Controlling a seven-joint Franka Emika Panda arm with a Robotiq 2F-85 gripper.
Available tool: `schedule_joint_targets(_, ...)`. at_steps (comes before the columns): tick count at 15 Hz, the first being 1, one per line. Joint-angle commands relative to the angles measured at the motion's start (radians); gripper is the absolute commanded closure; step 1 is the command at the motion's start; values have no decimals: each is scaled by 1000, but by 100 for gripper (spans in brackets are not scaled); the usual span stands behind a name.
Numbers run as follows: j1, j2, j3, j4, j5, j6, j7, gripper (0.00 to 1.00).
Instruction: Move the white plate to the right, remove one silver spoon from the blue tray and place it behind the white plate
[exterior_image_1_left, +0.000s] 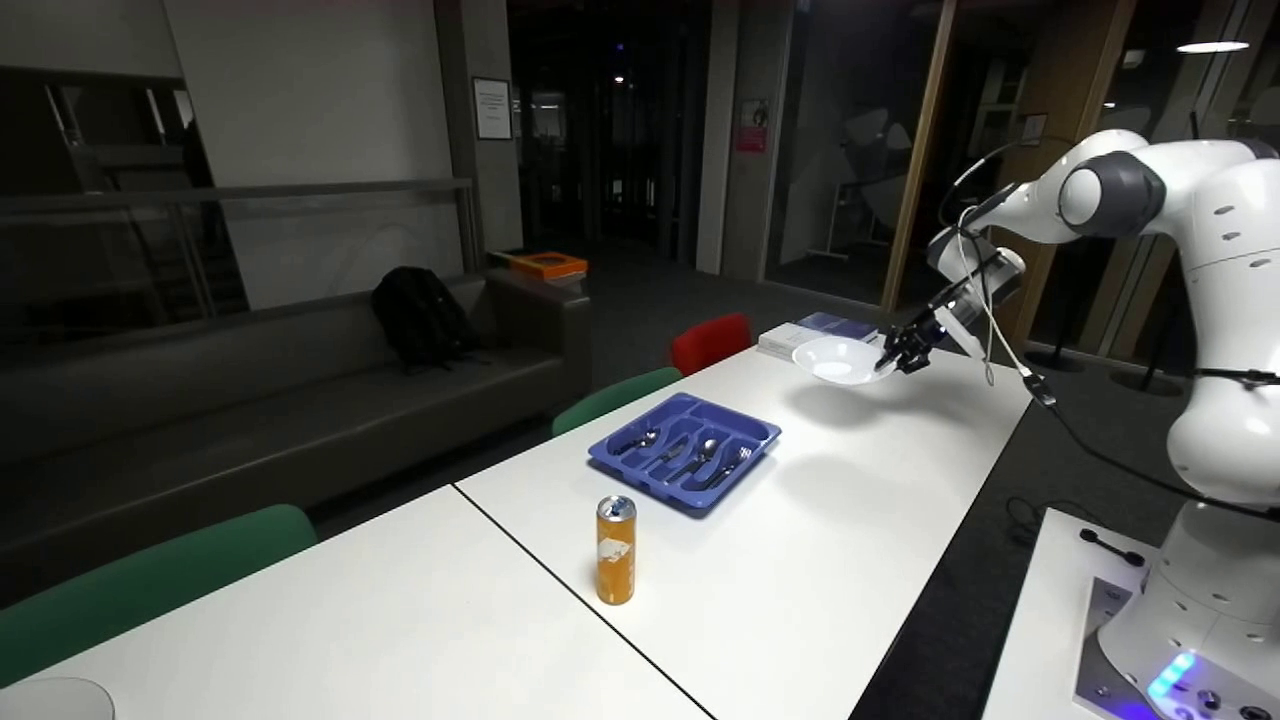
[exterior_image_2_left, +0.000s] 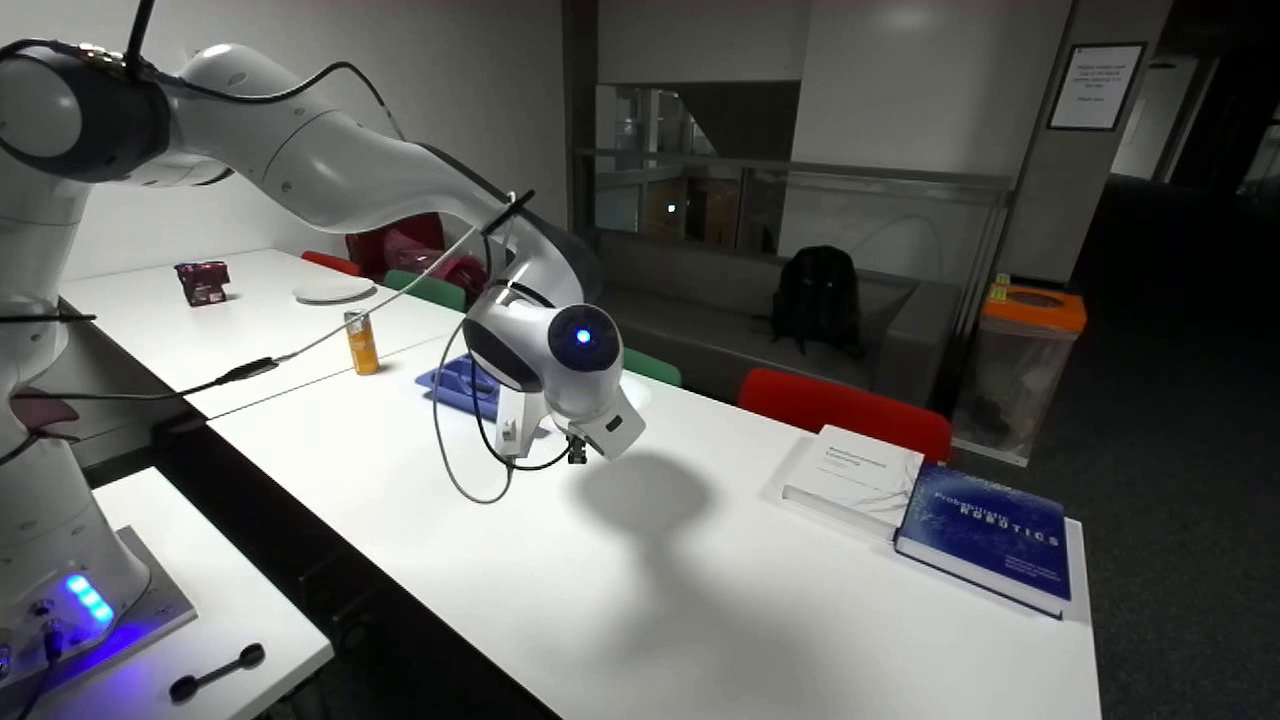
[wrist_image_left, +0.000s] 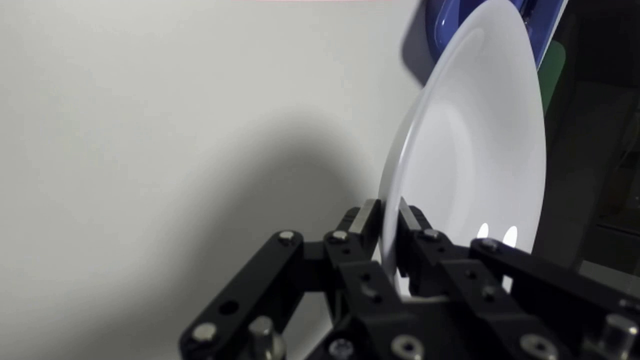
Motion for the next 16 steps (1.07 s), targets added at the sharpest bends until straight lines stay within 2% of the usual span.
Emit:
schedule_joint_targets(1, -26, -4, 10, -7, 1, -42, 3, 97)
schedule_joint_targets(8, -4, -13, 22, -67, -44, -48, 9, 97)
schedule_joint_targets(9, -7, 30, 19, -40, -32, -5, 4, 89)
schedule_joint_targets(14, 2, 30, 21, -47, -37, -12, 3, 89)
schedule_joint_targets(15, 1, 30, 21, -47, -37, -12, 3, 97)
schedule_joint_targets(16, 1, 34, 21, -46, -40, -15, 3, 97)
